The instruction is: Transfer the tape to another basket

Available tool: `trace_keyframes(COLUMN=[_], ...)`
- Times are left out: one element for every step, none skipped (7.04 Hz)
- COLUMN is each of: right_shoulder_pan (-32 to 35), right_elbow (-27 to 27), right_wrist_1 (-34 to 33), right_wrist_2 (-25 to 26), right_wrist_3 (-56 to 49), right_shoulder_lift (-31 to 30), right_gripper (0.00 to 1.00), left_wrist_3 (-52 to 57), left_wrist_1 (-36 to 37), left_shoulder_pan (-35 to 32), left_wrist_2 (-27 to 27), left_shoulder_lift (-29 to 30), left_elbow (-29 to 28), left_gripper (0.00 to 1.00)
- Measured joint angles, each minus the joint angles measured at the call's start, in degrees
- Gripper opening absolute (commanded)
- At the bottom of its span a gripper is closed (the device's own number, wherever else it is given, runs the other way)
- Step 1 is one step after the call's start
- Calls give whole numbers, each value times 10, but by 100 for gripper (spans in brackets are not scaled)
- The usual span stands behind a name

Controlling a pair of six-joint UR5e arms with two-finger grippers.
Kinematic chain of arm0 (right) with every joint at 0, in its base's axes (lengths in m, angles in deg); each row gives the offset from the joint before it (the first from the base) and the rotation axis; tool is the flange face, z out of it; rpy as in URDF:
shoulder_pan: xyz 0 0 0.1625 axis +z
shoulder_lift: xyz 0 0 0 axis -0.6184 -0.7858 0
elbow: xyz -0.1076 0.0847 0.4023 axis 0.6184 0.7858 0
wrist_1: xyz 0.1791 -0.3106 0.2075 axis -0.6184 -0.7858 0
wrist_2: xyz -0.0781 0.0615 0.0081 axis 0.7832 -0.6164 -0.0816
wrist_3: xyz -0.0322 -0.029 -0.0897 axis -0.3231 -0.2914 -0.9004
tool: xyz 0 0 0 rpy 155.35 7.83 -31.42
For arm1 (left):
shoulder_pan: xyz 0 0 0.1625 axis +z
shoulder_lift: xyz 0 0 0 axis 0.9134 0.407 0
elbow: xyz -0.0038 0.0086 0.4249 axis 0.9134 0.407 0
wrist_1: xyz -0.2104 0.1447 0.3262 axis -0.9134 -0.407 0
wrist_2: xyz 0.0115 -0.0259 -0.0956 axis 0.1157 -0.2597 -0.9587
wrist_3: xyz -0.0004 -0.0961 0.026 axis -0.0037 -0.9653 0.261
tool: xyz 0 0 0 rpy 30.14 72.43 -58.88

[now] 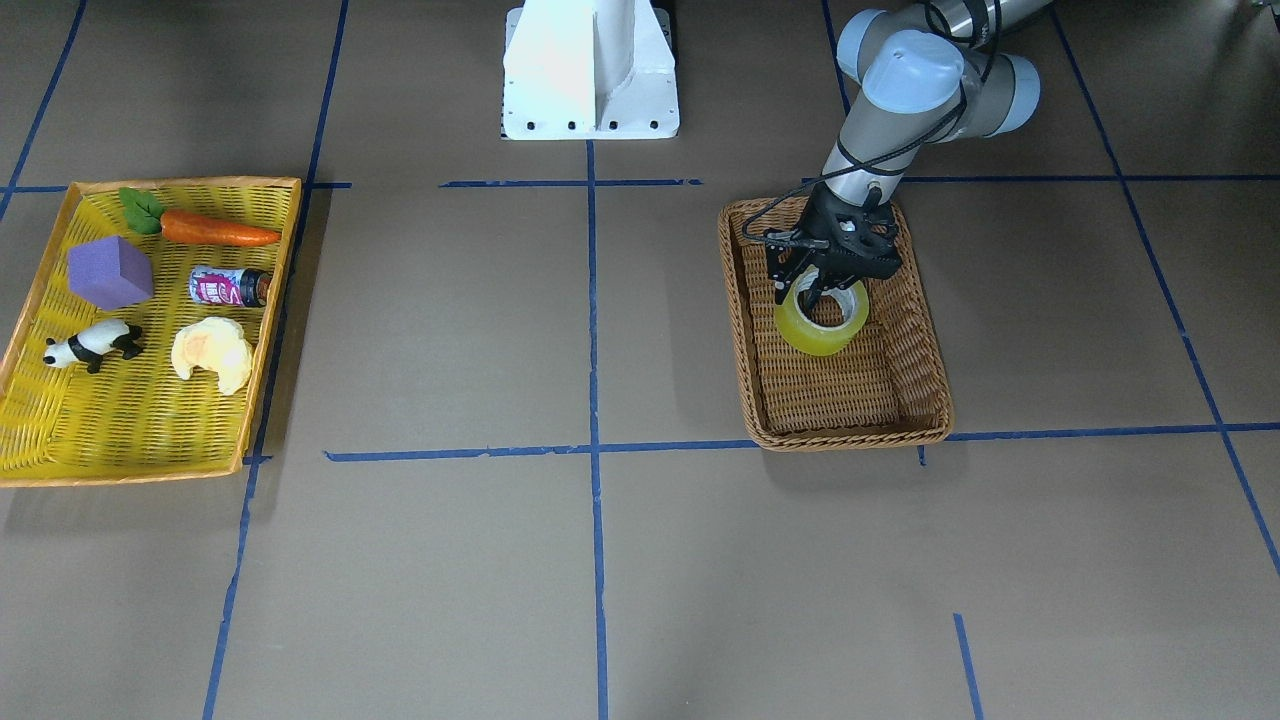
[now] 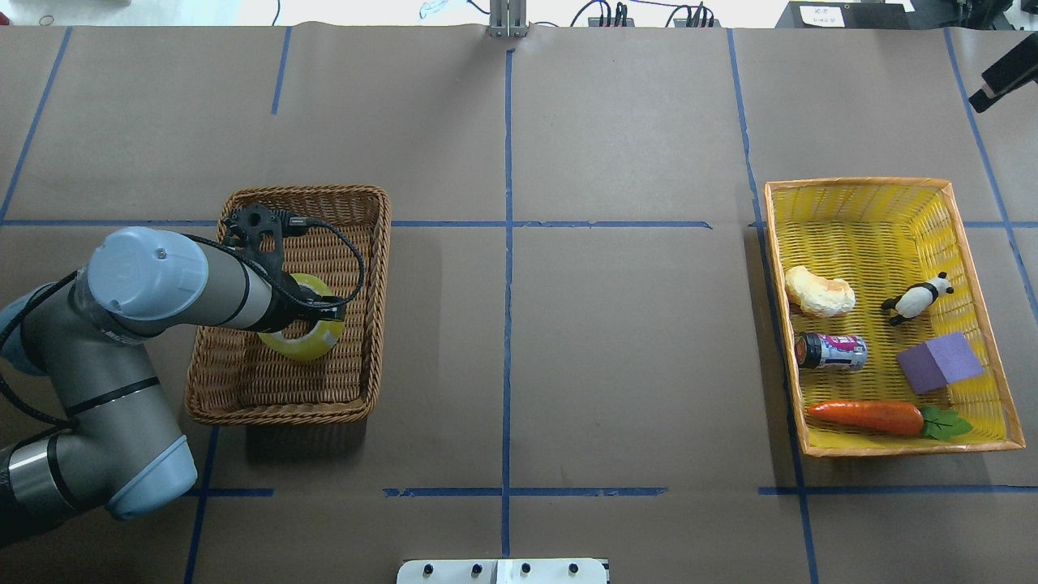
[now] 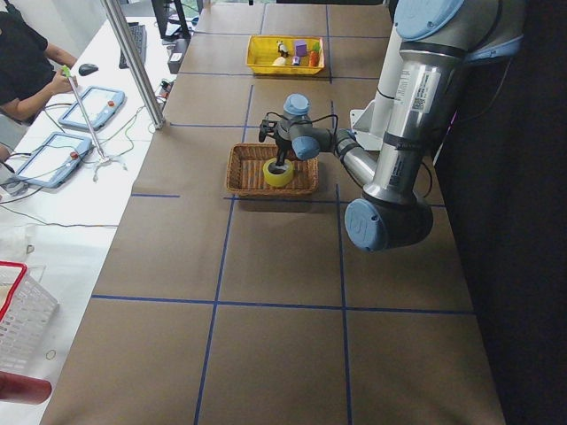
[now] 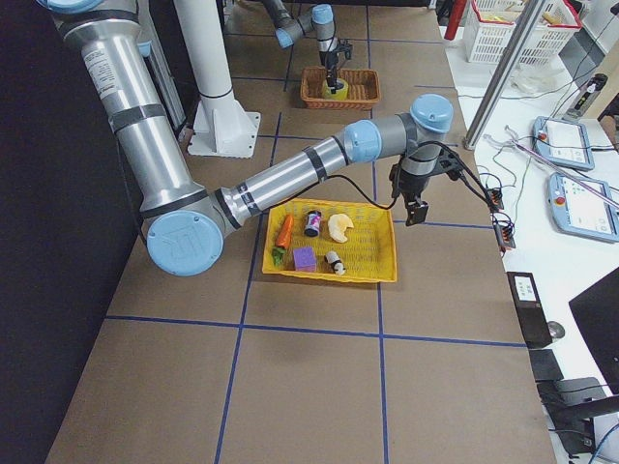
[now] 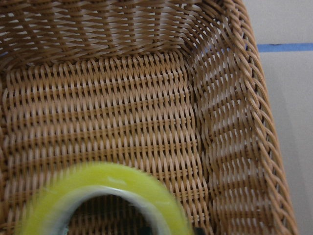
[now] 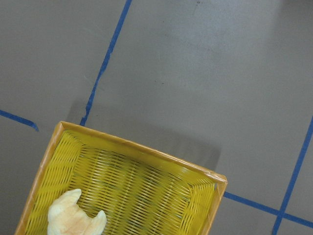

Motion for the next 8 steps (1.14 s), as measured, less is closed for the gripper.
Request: trace_keyframes(right_shoulder_pan=[7, 14, 21, 31, 44, 58, 72, 89], right_elbow=[1, 1, 1, 1, 1, 2, 4, 16], right_wrist_1=[2, 3, 5, 9, 12, 24, 55, 81], right_wrist_2=[-6, -10, -11, -12, -17, -23, -26, -28], right_wrist_3=[-13, -31, -49, -65, -77, -91, -98, -99], right_shoulder_lift=[-15, -37, -63, -93, -123, -157, -192, -211], right_gripper=[100, 100, 100, 100, 100, 100, 100, 100], left_wrist_3=[10, 37, 71, 116, 166, 221, 276, 330], left_wrist_1=[11, 44, 82, 115, 138, 156, 166, 170], left_shoulder_pan=[-10, -40, -86, -141, -186, -227, -269, -312], left_wrist_2=[-9, -44, -100, -161, -201, -227, -250, -270], left_shoulder_lift=[1, 2, 2, 1, -5, -17, -34, -60], left_elbow=[8, 24, 40, 48, 49, 48, 44, 39], left_gripper=[100, 100, 100, 100, 100, 100, 100, 100])
